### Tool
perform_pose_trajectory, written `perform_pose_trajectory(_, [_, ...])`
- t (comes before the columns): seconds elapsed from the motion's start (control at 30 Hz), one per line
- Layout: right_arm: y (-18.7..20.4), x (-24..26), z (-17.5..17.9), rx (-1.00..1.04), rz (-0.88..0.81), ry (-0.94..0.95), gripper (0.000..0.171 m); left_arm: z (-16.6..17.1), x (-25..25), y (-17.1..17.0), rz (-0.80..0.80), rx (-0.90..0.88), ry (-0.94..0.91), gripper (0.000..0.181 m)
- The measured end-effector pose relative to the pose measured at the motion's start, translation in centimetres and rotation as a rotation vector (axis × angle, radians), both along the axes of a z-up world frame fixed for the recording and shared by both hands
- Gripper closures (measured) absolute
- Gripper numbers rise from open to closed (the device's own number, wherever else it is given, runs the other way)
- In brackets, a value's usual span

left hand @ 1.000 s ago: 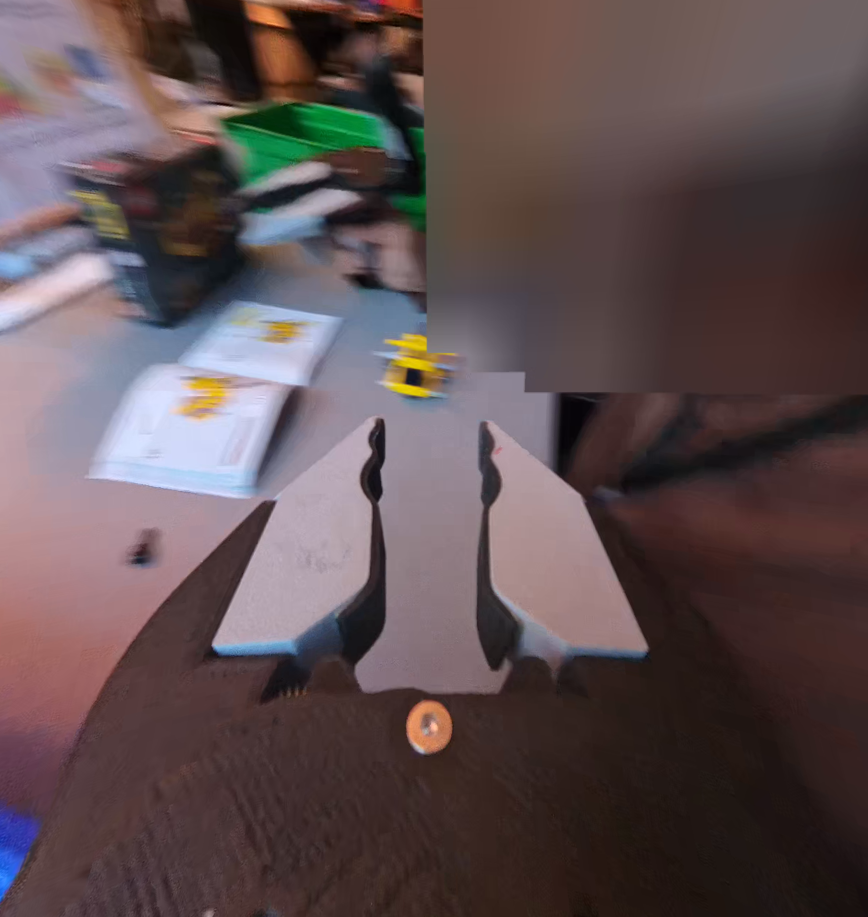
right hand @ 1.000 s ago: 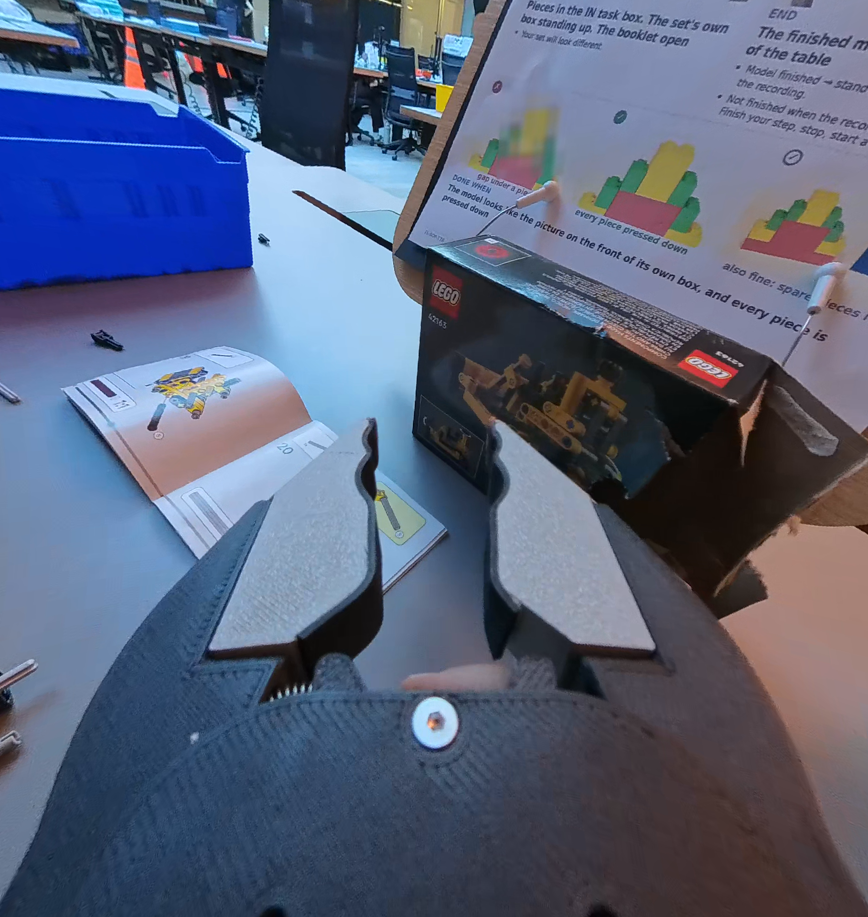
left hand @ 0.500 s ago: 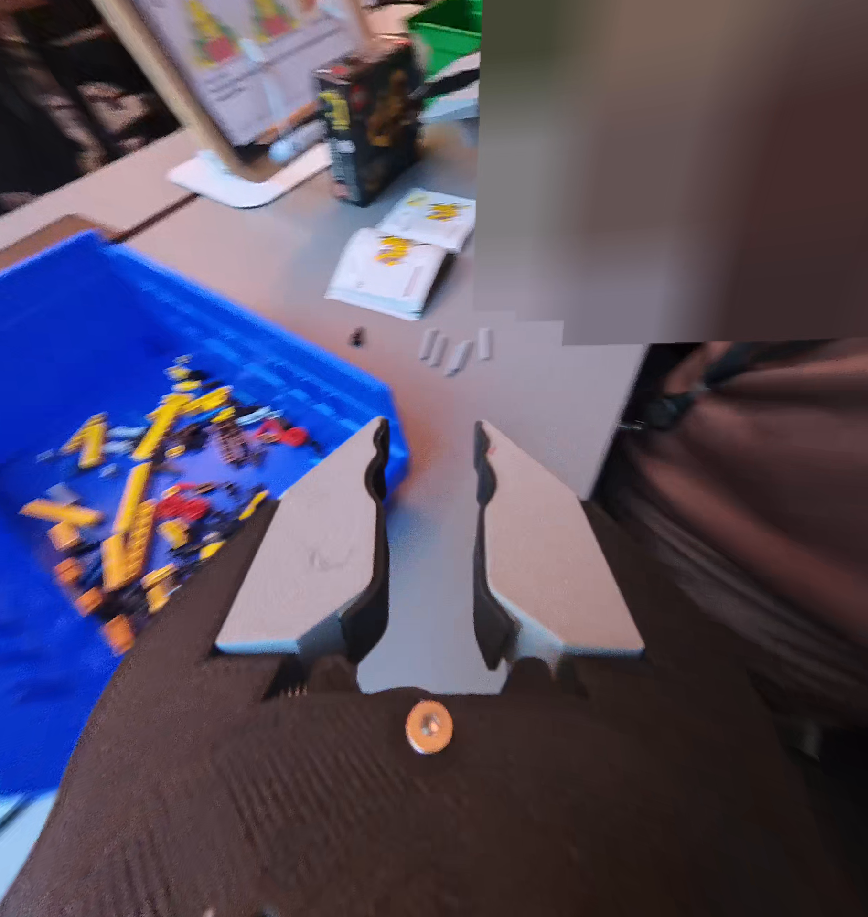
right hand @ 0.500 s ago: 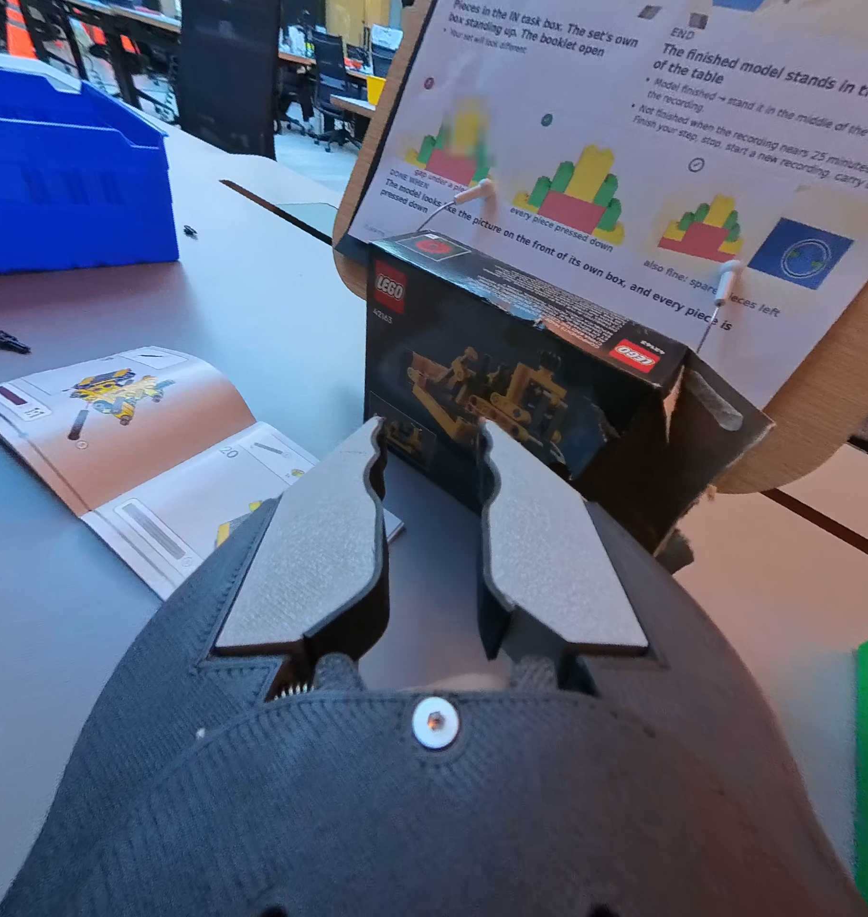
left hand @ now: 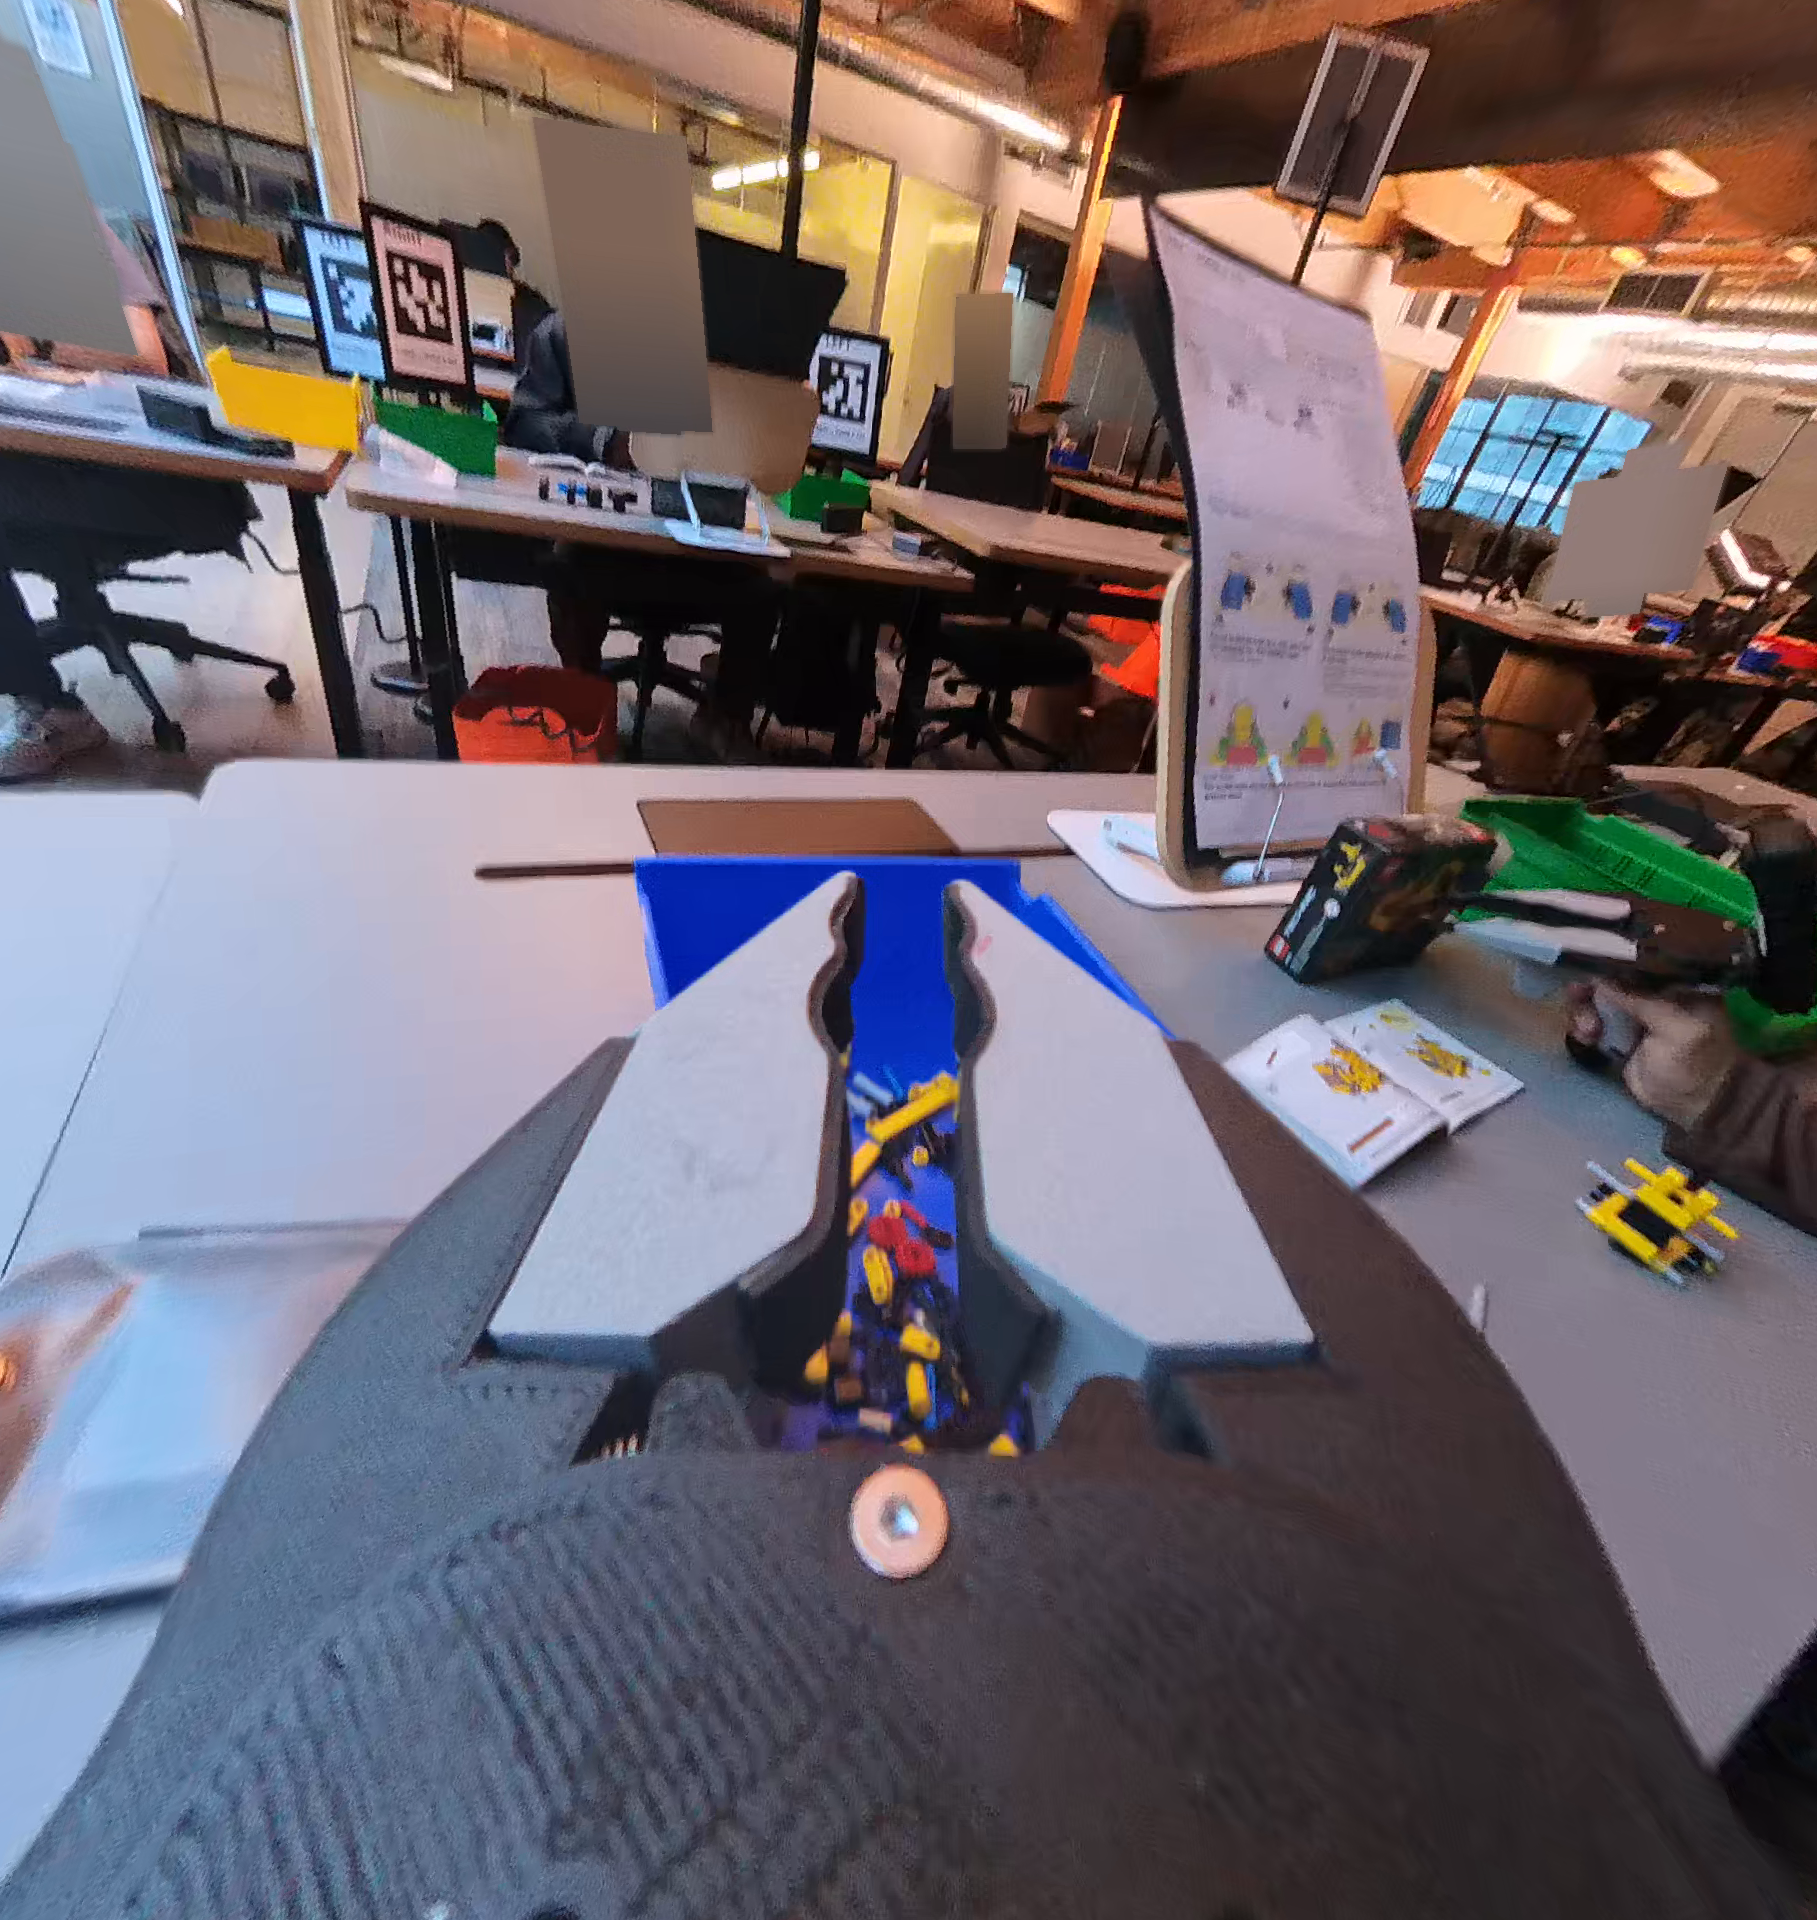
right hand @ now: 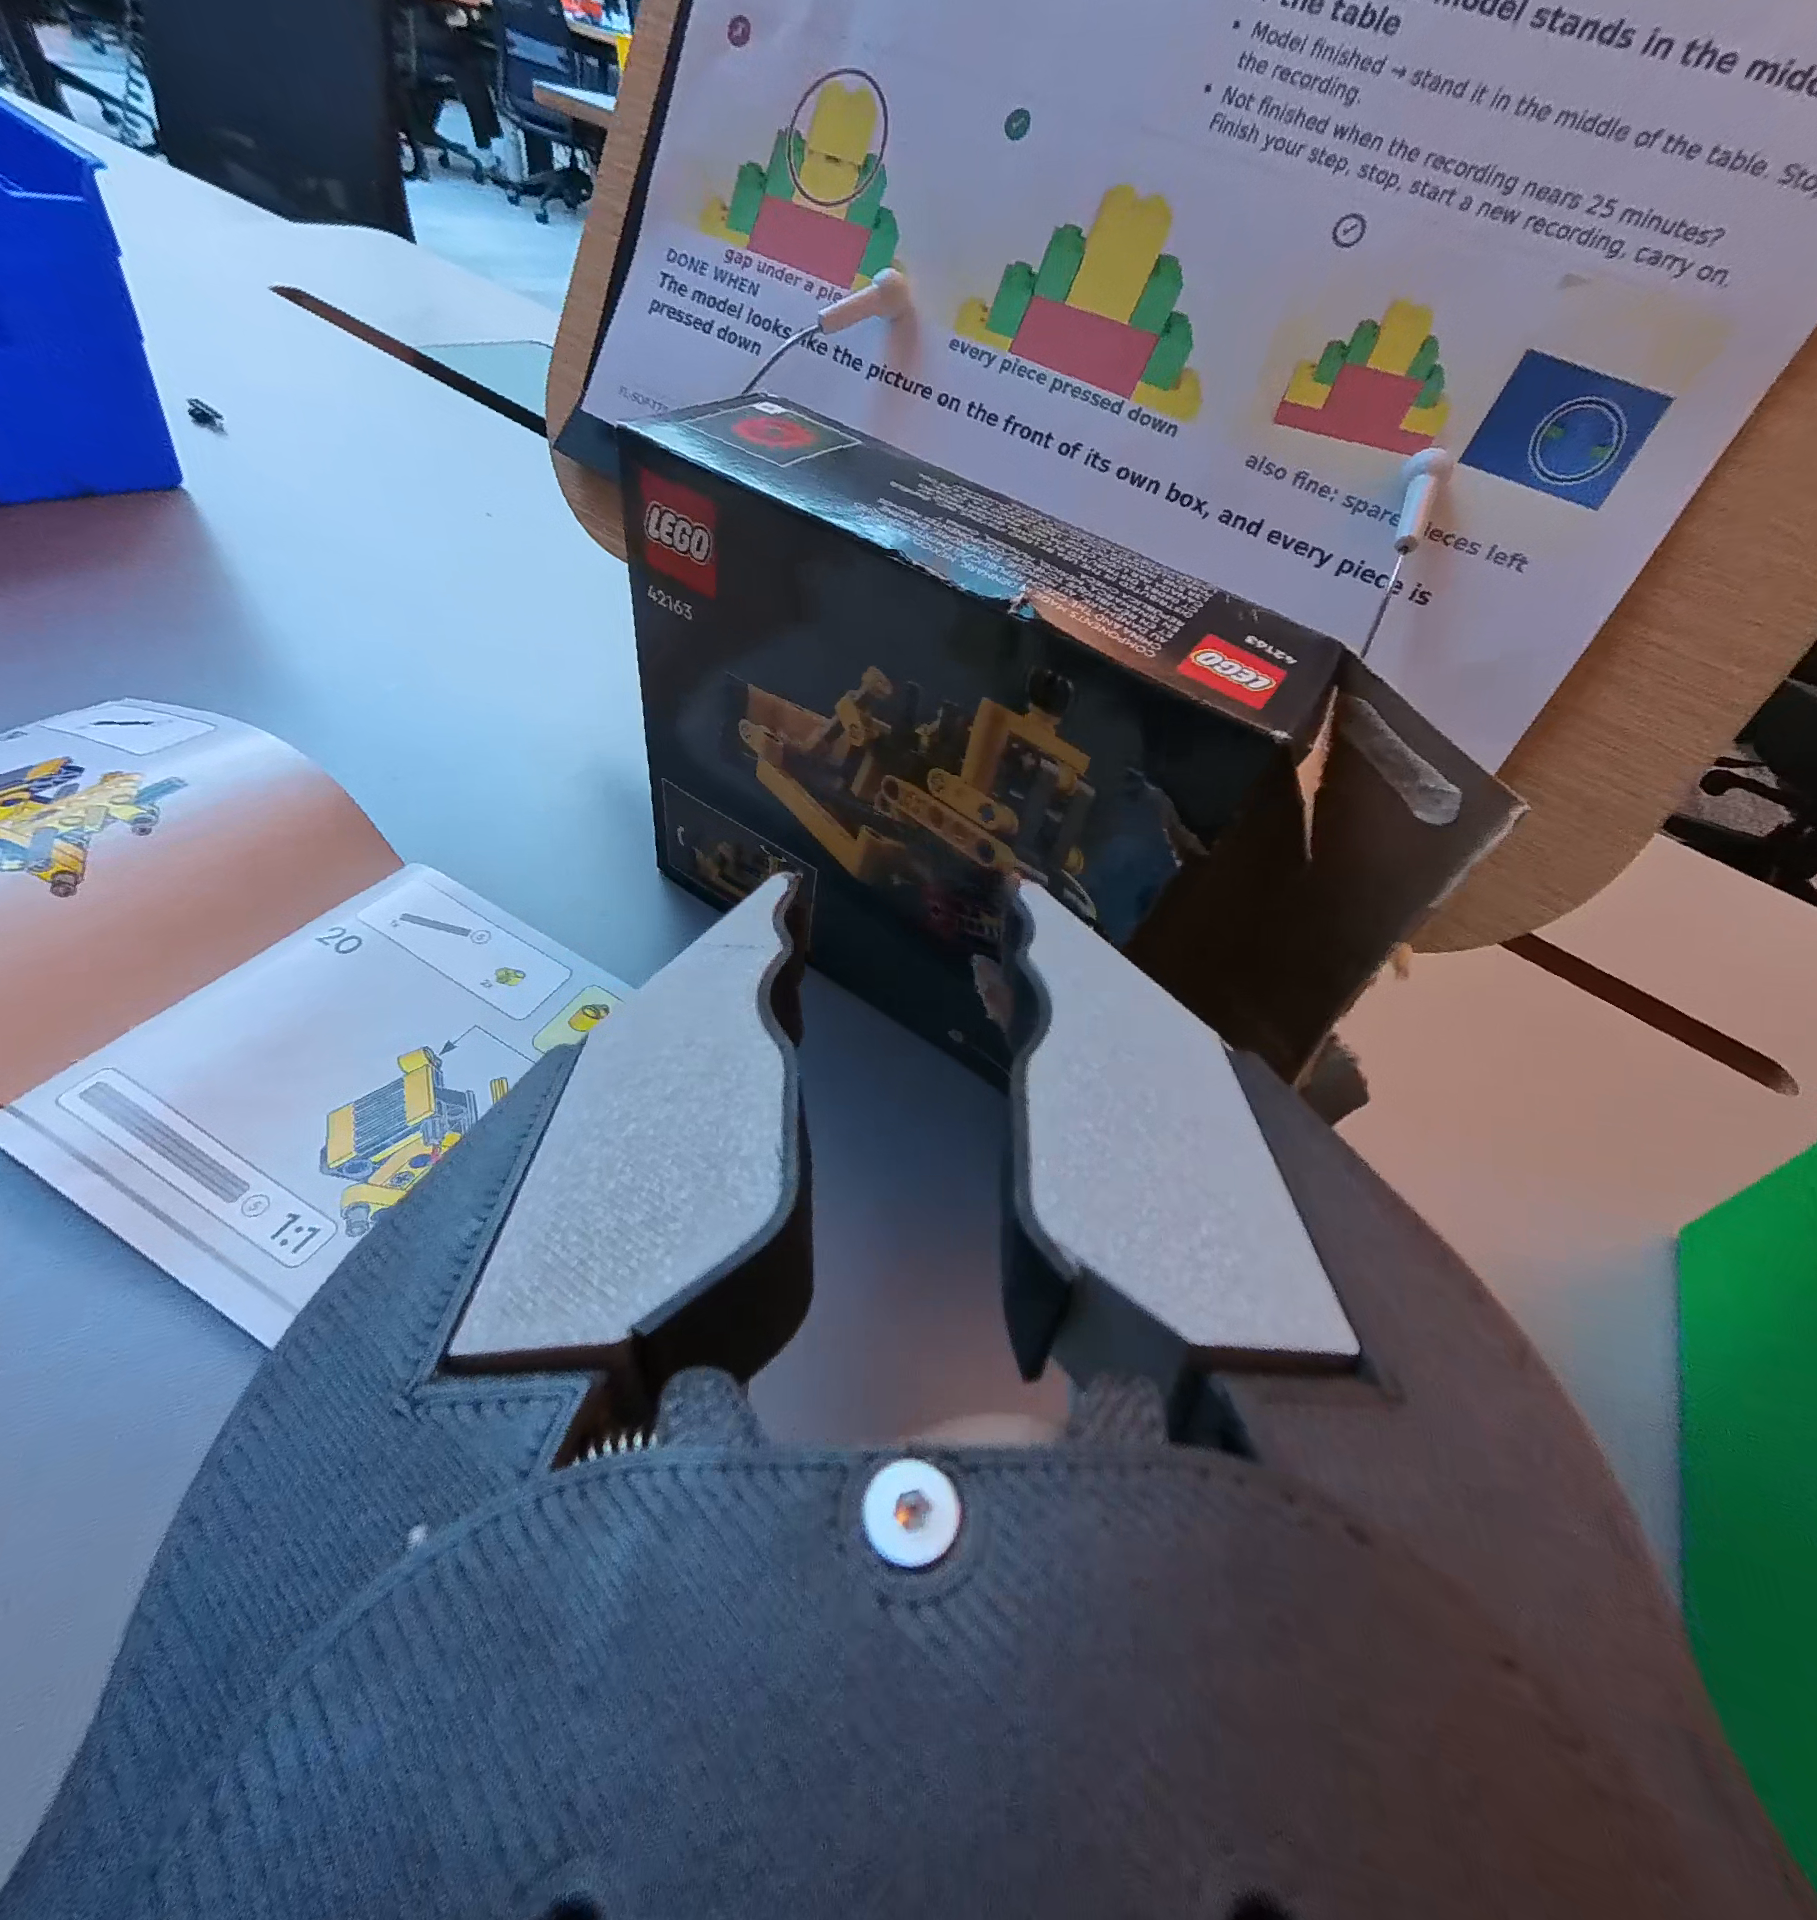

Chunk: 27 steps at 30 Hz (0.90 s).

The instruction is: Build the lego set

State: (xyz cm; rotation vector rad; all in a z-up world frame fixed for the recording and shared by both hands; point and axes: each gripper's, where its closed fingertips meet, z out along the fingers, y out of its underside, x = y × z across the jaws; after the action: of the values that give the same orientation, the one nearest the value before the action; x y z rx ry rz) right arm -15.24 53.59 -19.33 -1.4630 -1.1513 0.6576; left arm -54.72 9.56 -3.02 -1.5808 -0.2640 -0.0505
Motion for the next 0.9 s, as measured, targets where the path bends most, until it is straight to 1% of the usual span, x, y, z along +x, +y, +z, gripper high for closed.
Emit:
perform_pose_trajectory(0.03, [0.0,0.0,-0.1,-0.001,-0.002,-0.003,0.137,0.7,-0.4,0.5,0.010,0.036,-0.006,0.170])
perform_pose_trajectory(0.1, [0.1,0.0,-0.1,0.004,-0.007,-0.009,0.136,1.9,-0.5,1.9,-0.005,0.116,-0.032,0.168])
perform_pose_trajectory(0.17, [0.1,0.0,-0.1,0.010,-0.008,-0.010,0.136,2.1,-0.1,3.7,-0.040,0.131,-0.038,0.167])
perform_pose_trajectory(0.27, [0.0,0.0,0.0,0.013,-0.004,-0.004,0.136,1.1,0.3,6.5,-0.062,0.088,0.009,0.167])
perform_pose_trajectory(0.33, [0.0,0.0,0.0,0.010,-0.001,-0.002,0.136,0.3,1.7,8.2,-0.122,0.082,0.011,0.166])
perform_pose_trajectory(0.43, [-0.2,0.0,0.3,0.017,0.004,0.007,0.135,-0.7,3.2,10.0,-0.158,0.087,0.044,0.165])
perform_pose_trajectory(0.57, [-0.9,-0.4,0.2,0.004,0.047,0.010,0.124,-1.5,4.4,11.4,-0.139,0.079,0.138,0.165])
perform_pose_trajectory(0.77, [-1.6,-1.0,0.2,-0.024,0.105,0.023,0.124,-2.4,5.0,12.1,-0.126,0.087,0.173,0.165])
perform_pose_trajectory(0.9, [-1.8,-1.1,0.1,-0.032,0.122,0.020,0.125,-2.3,5.2,12.1,-0.118,0.108,0.199,0.166])
